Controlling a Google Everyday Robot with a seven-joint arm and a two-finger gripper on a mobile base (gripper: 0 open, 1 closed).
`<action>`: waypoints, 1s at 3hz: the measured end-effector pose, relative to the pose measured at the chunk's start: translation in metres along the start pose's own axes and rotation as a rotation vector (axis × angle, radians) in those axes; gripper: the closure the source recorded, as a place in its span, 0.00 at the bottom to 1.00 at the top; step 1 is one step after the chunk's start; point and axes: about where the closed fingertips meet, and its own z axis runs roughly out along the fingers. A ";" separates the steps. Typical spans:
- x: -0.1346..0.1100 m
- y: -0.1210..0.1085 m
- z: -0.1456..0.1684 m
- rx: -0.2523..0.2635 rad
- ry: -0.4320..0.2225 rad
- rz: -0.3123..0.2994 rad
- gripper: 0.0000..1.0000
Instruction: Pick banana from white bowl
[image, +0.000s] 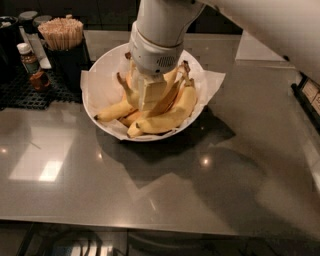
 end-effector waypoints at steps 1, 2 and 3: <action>-0.045 0.007 -0.021 0.219 0.096 -0.032 1.00; -0.098 0.027 -0.063 0.422 0.170 -0.100 1.00; -0.103 0.029 -0.067 0.430 0.167 -0.109 1.00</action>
Offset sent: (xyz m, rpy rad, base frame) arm -0.1484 0.0723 0.1934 -0.0379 -1.0286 -0.3494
